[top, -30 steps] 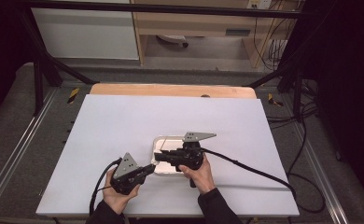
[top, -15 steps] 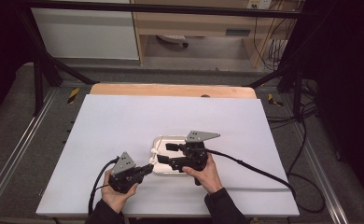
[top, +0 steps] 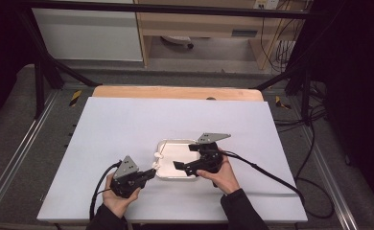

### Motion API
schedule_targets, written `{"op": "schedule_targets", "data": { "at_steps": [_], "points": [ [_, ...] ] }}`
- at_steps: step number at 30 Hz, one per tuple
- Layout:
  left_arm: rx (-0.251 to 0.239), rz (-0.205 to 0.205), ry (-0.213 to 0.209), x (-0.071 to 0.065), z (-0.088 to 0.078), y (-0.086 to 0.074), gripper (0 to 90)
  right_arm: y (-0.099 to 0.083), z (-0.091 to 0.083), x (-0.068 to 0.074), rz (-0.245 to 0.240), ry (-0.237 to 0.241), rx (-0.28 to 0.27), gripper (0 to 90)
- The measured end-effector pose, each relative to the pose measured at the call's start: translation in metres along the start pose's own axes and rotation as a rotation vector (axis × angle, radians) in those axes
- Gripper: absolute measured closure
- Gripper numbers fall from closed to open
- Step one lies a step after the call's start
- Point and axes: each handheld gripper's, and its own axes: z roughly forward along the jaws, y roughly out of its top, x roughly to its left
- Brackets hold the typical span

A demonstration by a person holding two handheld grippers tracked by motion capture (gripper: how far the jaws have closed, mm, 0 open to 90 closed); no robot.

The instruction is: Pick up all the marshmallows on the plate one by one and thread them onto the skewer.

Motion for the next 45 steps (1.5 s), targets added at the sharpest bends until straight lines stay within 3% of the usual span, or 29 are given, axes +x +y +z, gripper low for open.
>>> {"op": "schedule_targets", "data": {
  "at_steps": [4,7,17,25,34,45],
  "points": [
    [0.008,0.001,0.002,0.001,0.001,-0.001,88.9,-0.003,-0.004,-0.006,-0.024,-0.040,0.048,3.7],
    [0.009,-0.003,-0.001,0.002,0.001,-0.001,88.9,-0.007,-0.007,-0.010,-0.027,-0.061,0.055,3.7],
    [0.020,-0.003,-0.010,0.002,0.002,-0.003,88.9,-0.019,-0.010,-0.020,-0.078,-0.090,0.113,6.4],
    [0.023,-0.009,-0.009,0.004,0.003,-0.004,88.8,-0.026,-0.006,-0.022,-0.123,-0.076,0.177,15.4],
    [0.028,-0.008,-0.011,0.003,0.004,-0.003,88.9,-0.031,-0.003,-0.020,-0.178,-0.058,0.200,31.8],
    [0.034,-0.003,-0.014,0.003,0.004,-0.003,88.8,-0.037,0.010,-0.026,-0.217,-0.093,0.236,48.8]
  ]
}}
